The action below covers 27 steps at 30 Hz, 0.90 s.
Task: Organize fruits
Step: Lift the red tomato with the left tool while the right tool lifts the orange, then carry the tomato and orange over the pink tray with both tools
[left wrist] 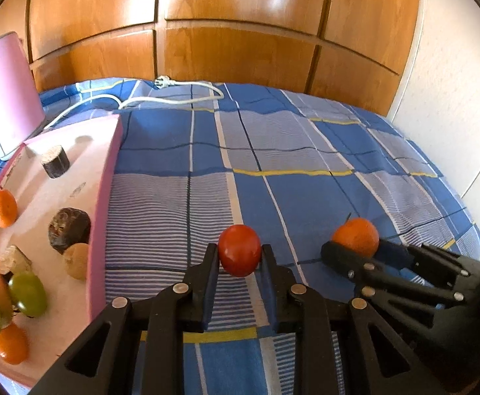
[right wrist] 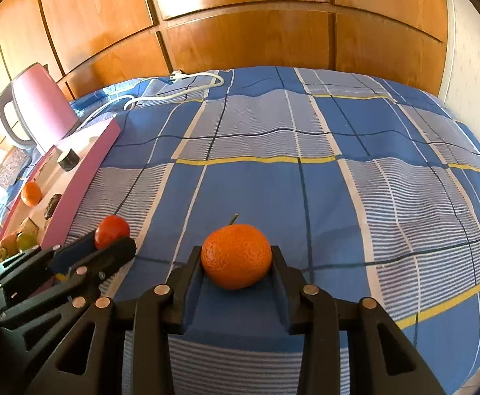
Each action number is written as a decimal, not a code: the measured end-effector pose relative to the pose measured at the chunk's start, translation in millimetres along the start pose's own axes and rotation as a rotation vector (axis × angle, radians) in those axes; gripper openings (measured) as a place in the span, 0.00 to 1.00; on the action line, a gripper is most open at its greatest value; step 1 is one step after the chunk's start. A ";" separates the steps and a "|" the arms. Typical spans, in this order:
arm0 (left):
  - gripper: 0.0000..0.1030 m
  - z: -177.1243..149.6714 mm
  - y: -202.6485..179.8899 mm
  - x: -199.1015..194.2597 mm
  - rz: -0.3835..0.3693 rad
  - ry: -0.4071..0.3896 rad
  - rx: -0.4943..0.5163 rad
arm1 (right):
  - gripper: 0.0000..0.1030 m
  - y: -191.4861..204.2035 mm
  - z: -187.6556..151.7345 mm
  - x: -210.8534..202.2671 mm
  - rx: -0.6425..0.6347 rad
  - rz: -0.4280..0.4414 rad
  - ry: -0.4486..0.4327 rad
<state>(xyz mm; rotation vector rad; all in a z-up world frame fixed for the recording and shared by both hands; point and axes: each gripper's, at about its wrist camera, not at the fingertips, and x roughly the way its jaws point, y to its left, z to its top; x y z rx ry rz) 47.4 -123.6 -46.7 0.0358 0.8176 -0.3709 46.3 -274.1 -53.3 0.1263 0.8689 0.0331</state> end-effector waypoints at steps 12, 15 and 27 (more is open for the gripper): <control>0.24 11.0 19.1 -35.2 0.048 -0.067 -0.056 | 0.38 22.5 4.1 -15.6 -0.037 0.031 -0.024; 0.24 11.1 24.3 -40.7 0.060 -0.070 -0.070 | 0.38 30.8 5.0 -18.7 -0.052 0.043 -0.028; 0.24 14.6 62.6 -58.5 0.117 -0.098 -0.153 | 0.38 59.1 9.1 -23.9 -0.105 0.097 -0.028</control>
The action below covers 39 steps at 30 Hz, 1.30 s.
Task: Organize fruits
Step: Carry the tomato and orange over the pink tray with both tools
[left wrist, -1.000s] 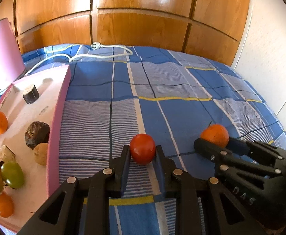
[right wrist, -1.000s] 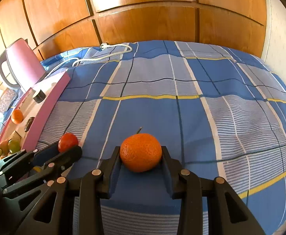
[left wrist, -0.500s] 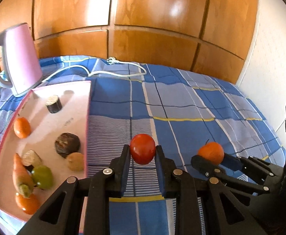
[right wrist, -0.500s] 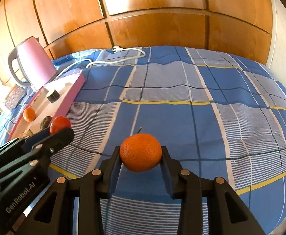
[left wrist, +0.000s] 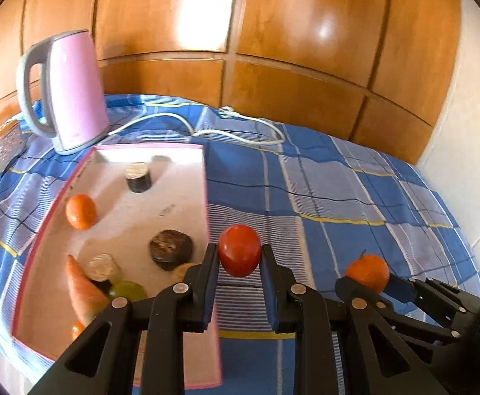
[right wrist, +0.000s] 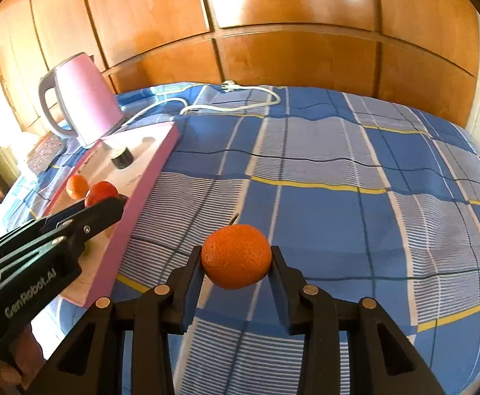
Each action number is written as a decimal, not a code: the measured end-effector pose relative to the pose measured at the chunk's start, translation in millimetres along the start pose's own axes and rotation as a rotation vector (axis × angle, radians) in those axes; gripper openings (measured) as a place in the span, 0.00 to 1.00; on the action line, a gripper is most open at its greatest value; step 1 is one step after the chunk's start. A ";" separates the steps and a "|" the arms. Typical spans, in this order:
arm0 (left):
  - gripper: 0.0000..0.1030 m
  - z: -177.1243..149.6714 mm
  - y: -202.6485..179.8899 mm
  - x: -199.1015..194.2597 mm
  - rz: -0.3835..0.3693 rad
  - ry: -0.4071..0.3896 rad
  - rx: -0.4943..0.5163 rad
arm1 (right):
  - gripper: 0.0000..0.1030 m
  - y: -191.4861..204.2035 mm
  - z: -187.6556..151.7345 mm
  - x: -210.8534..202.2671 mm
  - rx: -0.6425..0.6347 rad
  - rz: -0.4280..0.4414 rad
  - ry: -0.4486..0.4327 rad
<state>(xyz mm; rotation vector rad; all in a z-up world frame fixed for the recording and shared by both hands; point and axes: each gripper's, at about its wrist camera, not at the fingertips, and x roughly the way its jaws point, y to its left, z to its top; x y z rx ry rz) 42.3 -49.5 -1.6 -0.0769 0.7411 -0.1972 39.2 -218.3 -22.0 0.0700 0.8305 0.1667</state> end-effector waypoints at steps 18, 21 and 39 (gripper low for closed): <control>0.24 23.8 125.2 -19.3 0.119 -0.051 -0.274 | 0.37 66.1 30.3 16.1 -0.147 0.140 0.018; 0.24 24.6 134.1 -17.4 0.107 -0.051 -0.287 | 0.37 77.5 36.9 19.8 -0.172 0.159 0.014; 0.41 26.7 140.5 10.0 0.060 -0.003 -0.269 | 0.38 108.1 66.1 45.3 -0.186 0.216 0.019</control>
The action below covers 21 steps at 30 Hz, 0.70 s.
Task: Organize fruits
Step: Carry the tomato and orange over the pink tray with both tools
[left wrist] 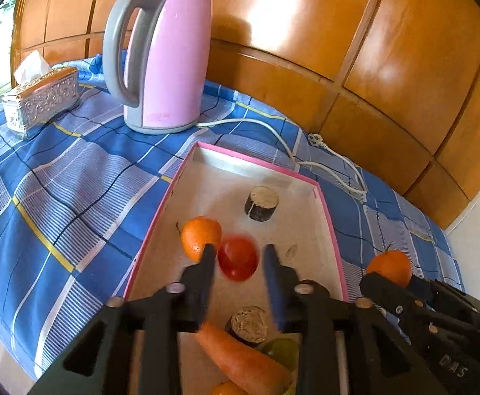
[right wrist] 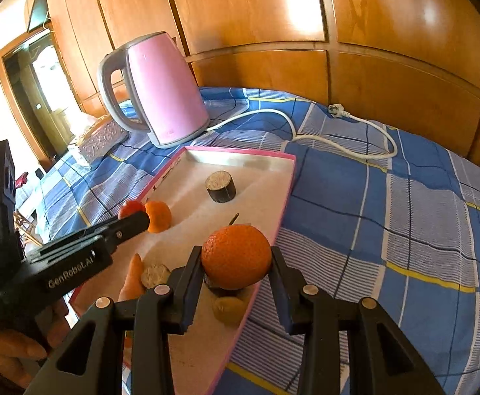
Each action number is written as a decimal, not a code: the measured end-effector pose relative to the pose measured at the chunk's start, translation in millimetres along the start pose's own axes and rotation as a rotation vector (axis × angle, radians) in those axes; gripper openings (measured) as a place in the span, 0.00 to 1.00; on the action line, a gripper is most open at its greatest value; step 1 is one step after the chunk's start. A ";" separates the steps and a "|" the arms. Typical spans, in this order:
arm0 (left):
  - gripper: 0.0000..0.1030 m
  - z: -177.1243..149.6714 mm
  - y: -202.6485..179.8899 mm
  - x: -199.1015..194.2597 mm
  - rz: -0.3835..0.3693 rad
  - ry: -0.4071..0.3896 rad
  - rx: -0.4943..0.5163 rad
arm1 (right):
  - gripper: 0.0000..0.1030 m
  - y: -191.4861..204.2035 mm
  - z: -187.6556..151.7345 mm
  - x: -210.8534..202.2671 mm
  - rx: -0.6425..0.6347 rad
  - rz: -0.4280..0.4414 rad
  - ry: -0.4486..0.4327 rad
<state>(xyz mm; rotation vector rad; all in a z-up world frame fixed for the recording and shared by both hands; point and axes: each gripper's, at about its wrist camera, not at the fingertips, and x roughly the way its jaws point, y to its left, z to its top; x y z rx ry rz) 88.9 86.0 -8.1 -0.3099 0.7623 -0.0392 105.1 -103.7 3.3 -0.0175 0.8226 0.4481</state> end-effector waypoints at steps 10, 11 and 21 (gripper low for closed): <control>0.39 -4.8 16.1 -5.8 0.081 -0.018 -0.030 | 0.38 5.8 3.9 18.6 -0.003 0.014 0.028; 0.39 -5.3 17.7 -6.5 0.096 -0.020 -0.033 | 0.38 6.4 4.3 20.4 -0.003 0.015 0.031; 0.38 -9.3 25.6 -12.2 0.164 -0.032 -0.052 | 0.38 16.3 9.6 42.3 -0.004 0.032 0.072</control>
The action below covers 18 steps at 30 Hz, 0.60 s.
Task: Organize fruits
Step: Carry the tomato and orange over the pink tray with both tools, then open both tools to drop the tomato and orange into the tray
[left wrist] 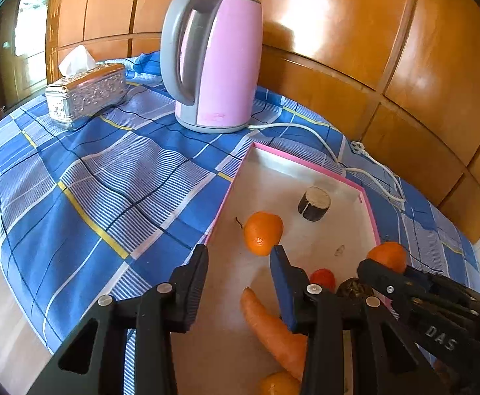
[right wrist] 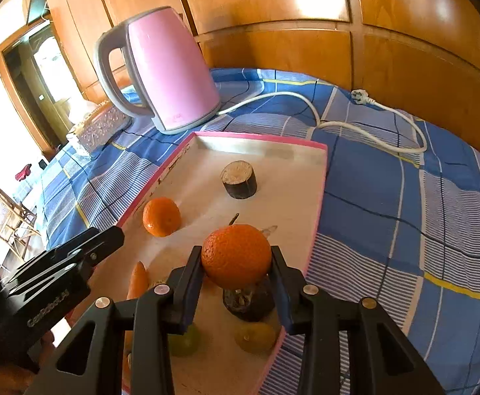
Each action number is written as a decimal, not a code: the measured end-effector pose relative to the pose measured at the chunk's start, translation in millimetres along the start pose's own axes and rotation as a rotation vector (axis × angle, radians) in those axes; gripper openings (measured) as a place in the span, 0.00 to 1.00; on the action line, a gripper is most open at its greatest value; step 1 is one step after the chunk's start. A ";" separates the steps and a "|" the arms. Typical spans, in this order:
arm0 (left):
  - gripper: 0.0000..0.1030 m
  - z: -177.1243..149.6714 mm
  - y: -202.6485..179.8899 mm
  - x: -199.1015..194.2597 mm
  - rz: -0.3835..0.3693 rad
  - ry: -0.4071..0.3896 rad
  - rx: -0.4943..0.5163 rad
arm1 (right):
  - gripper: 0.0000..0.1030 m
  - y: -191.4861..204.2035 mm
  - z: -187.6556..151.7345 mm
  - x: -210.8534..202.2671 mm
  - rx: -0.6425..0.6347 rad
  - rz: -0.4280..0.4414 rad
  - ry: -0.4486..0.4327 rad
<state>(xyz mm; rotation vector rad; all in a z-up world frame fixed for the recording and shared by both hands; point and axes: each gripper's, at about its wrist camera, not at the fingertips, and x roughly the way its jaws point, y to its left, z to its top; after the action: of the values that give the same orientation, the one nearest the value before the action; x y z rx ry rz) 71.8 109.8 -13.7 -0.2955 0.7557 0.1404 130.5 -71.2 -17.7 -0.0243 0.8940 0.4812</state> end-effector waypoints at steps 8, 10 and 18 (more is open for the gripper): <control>0.38 -0.9 1.5 -2.2 0.006 -0.002 0.000 | 0.45 1.7 4.4 11.2 0.006 0.003 0.017; 0.38 -1.7 0.8 -2.4 0.005 0.000 0.001 | 0.47 3.8 3.5 12.5 -0.005 -0.006 0.021; 0.38 -5.1 -4.2 -5.8 0.008 -0.010 0.022 | 0.47 -1.7 -5.5 6.8 0.022 -0.012 0.021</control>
<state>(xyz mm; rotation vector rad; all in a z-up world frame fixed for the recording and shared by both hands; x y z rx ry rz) 65.2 104.0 -12.3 -0.2709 0.7485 0.1408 130.8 -71.2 -26.6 -0.0148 0.9194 0.4610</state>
